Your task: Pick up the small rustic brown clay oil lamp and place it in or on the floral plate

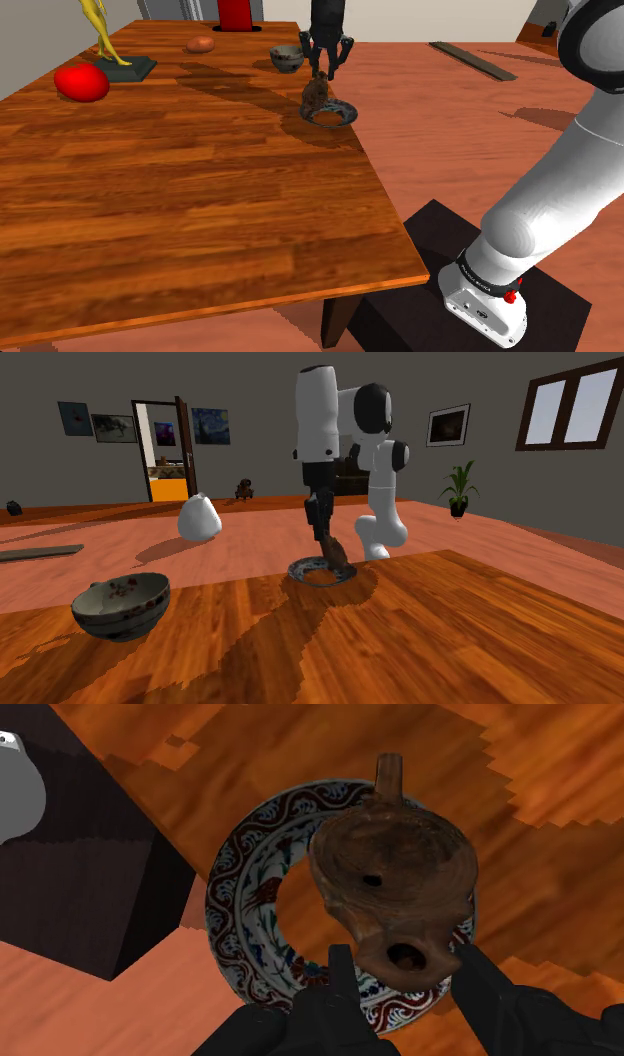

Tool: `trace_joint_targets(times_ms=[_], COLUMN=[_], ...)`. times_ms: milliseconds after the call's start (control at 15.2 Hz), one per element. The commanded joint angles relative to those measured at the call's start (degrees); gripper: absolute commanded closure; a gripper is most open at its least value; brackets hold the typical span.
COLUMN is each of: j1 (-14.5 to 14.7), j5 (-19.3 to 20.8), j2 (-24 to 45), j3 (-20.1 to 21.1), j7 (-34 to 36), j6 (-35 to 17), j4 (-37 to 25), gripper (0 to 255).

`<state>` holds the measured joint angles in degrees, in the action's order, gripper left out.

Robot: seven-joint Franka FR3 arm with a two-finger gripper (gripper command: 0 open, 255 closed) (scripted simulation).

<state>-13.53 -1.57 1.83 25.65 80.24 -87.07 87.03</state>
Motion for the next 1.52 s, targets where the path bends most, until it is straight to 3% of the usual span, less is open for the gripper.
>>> trace_joint_targets(times_ms=[0, 132, 1056, 1452], j1=[-1.89, -2.92, -2.49, -2.49], j5=[-1.11, -1.57, -2.26, -2.26], j2=[-2.75, -4.16, -5.93, -5.93], j3=[-1.66, -2.82, -3.37, -3.37], j7=[-3.61, -5.82, -6.71, -6.71], j6=[-0.64, -0.73, -11.75, -11.75], j4=[3.25, 4.73, 17.44, 17.44], gripper=[255, 255, 255, 255])
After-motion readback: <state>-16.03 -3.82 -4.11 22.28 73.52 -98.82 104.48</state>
